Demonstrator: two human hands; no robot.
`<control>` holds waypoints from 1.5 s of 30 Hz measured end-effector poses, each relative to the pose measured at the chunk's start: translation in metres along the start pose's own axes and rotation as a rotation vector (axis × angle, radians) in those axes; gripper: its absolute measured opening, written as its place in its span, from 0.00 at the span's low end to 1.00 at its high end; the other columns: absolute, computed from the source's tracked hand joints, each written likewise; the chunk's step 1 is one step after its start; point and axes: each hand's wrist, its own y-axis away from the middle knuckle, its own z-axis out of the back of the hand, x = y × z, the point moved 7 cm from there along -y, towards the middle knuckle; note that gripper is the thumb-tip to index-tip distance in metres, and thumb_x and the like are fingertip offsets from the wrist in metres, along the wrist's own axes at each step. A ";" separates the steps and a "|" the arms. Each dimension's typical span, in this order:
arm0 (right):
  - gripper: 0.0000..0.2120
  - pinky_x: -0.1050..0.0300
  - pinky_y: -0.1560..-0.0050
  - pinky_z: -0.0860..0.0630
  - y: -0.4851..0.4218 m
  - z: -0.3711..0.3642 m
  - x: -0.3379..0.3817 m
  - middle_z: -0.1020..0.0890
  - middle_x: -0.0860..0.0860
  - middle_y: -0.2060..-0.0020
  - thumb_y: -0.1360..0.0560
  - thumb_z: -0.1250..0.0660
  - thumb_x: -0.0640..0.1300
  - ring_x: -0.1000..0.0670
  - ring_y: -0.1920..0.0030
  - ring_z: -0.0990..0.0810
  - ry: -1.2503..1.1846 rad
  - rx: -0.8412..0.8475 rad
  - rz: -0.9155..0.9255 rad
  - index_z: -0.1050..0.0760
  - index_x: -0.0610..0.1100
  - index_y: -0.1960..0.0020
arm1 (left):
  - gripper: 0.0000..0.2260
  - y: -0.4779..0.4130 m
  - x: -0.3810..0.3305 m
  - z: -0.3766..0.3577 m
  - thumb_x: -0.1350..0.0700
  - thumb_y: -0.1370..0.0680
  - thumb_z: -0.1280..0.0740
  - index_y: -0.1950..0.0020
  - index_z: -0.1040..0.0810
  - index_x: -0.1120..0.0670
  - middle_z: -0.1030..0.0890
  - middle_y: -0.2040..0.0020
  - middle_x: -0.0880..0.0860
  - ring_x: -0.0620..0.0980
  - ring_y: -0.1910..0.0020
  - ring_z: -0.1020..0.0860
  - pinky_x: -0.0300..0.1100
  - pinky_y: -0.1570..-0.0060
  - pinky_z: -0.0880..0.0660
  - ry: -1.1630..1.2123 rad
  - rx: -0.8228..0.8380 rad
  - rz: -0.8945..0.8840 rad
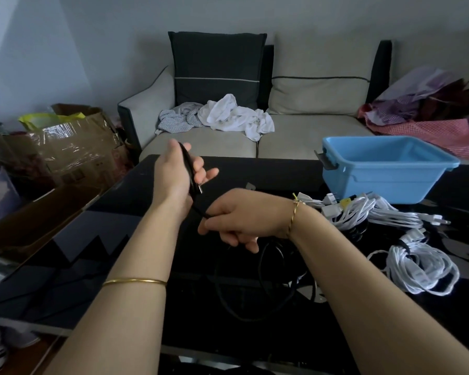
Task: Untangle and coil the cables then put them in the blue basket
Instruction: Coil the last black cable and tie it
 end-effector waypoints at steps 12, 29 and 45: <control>0.04 0.63 0.65 0.23 0.040 0.093 -0.008 0.22 0.59 0.65 0.27 0.31 0.41 0.51 0.64 0.19 0.221 -0.795 0.129 0.19 0.45 0.54 | 0.18 0.030 0.014 -0.032 0.51 0.16 0.49 0.45 0.26 0.63 0.29 0.73 0.53 0.52 0.78 0.30 0.46 0.66 0.21 -0.868 0.451 0.011; 0.11 0.56 0.76 0.25 0.006 0.052 -0.049 0.29 0.46 0.76 0.20 0.41 0.35 0.53 0.81 0.31 -0.639 -0.639 0.211 0.24 0.45 0.56 | 0.19 0.053 0.002 -0.066 0.53 0.21 0.48 0.49 0.21 0.63 0.36 0.80 0.45 0.42 0.84 0.47 0.31 0.86 0.44 0.268 0.766 0.494; 0.04 0.59 0.76 0.25 0.013 0.059 -0.086 0.27 0.51 0.75 0.22 0.38 0.36 0.55 0.80 0.32 -0.602 -0.724 -0.055 0.25 0.40 0.54 | 0.18 0.044 0.004 -0.061 0.54 0.18 0.49 0.50 0.23 0.63 0.40 0.81 0.46 0.43 0.87 0.42 0.31 0.85 0.44 0.087 0.513 0.479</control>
